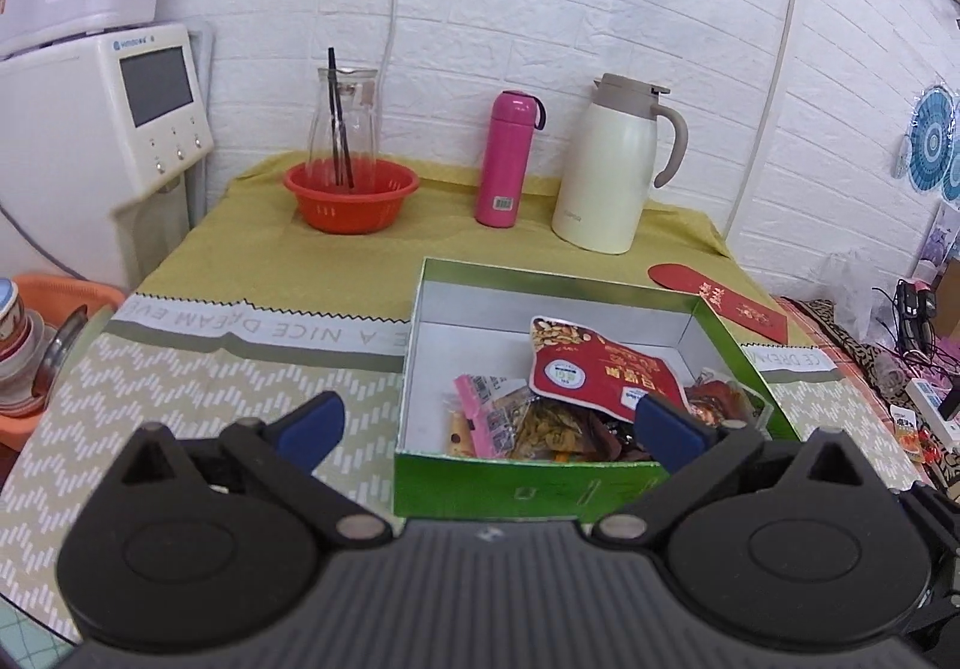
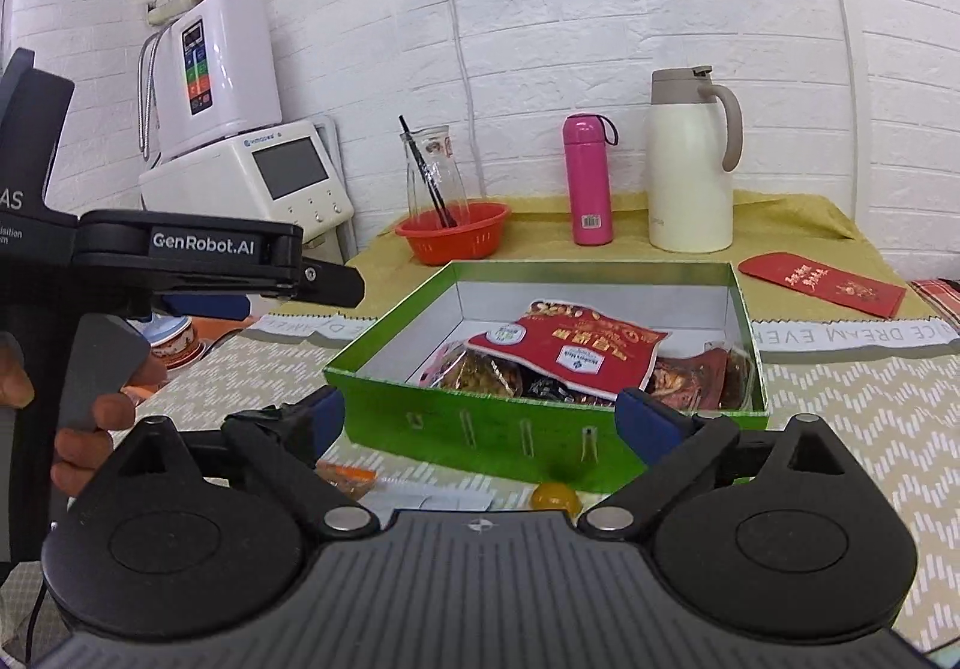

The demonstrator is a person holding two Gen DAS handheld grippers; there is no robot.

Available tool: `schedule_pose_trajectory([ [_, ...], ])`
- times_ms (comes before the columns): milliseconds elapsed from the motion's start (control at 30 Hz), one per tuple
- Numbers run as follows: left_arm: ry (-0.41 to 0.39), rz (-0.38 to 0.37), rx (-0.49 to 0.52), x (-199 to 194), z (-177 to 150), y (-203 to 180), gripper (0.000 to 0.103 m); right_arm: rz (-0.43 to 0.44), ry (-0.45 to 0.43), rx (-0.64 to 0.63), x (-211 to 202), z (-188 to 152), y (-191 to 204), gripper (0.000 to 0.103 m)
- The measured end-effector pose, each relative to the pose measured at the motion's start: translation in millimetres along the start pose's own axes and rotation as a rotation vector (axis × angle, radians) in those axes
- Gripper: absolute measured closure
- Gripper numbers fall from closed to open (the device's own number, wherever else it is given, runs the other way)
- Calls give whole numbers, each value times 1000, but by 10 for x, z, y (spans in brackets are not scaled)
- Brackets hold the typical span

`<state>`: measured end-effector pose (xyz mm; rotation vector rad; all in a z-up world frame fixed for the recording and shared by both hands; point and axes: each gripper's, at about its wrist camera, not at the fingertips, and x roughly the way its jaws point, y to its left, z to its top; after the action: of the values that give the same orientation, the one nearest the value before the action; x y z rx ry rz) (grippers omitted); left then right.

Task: Organize snacks
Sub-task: 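Grasp the orange-trimmed cookie bag with the left gripper while the right grasps the white foil bag, then carry both bags into the green box and open both grippers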

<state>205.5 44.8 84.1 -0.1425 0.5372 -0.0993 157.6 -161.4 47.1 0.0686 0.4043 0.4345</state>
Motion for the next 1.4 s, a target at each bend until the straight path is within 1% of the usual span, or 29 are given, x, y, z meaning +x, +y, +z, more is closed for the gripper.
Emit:
schedule_pose_trajectory([
  [133,1,-16,26,-185,-213,141,0,30,79,-16,-78,-184,99,0],
  [200,29,-33,20,-224,-329,273,0,43,119,-42,-82,-302,167,0],
  [300,100,-53,-54,-214,-483,507,0,76,162,-86,-17,-424,265,0],
  [400,157,-80,-137,-155,-589,665,0,81,182,-98,112,-464,351,0],
  [467,173,-99,-146,-125,-621,672,1,93,187,-71,193,-467,379,0],
  [500,178,-105,-129,-106,-627,643,1,100,185,-57,228,-463,395,0],
  [533,181,-109,-109,-86,-630,604,6,98,182,-46,262,-455,406,0],
  [567,187,-114,-84,-61,-630,552,16,85,177,-35,286,-453,420,0],
  [600,197,-119,-62,-33,-633,506,22,72,176,-28,320,-447,432,0],
  [633,208,-130,-52,10,-633,475,33,61,178,-23,356,-445,437,0],
  [667,220,-136,-49,51,-637,450,37,50,186,-17,394,-448,439,0],
  [800,244,-133,-34,196,-697,381,37,44,234,-5,515,-514,410,0],
  [867,255,-120,-19,247,-727,367,37,57,235,14,514,-543,380,0],
  [900,262,-118,-15,269,-740,373,38,58,225,16,492,-546,372,4],
  [933,269,-119,-18,284,-747,381,47,53,218,14,474,-542,367,14],
  [967,275,-123,-30,294,-751,399,49,52,214,14,460,-530,364,26],
  [1033,271,-127,-50,303,-742,426,49,50,212,25,450,-519,341,26],
  [1067,272,-128,-56,310,-739,432,50,47,211,29,457,-520,329,15],
  [1133,278,-127,-63,331,-742,438,50,42,221,34,506,-532,307,0],
  [1200,279,-119,-54,354,-754,432,51,54,236,53,573,-563,278,0],
  [1233,272,-112,-46,351,-760,427,54,59,226,59,584,-581,267,6],
  [1267,270,-105,-41,348,-762,430,58,59,219,49,594,-590,268,30],
  [1300,274,-111,-43,344,-760,440,58,59,214,52,589,-591,261,36],
  [1333,277,-112,-48,329,-763,446,62,64,209,59,573,-591,256,40],
  [1400,282,-117,-55,287,-773,459,63,70,191,38,514,-582,278,49],
])
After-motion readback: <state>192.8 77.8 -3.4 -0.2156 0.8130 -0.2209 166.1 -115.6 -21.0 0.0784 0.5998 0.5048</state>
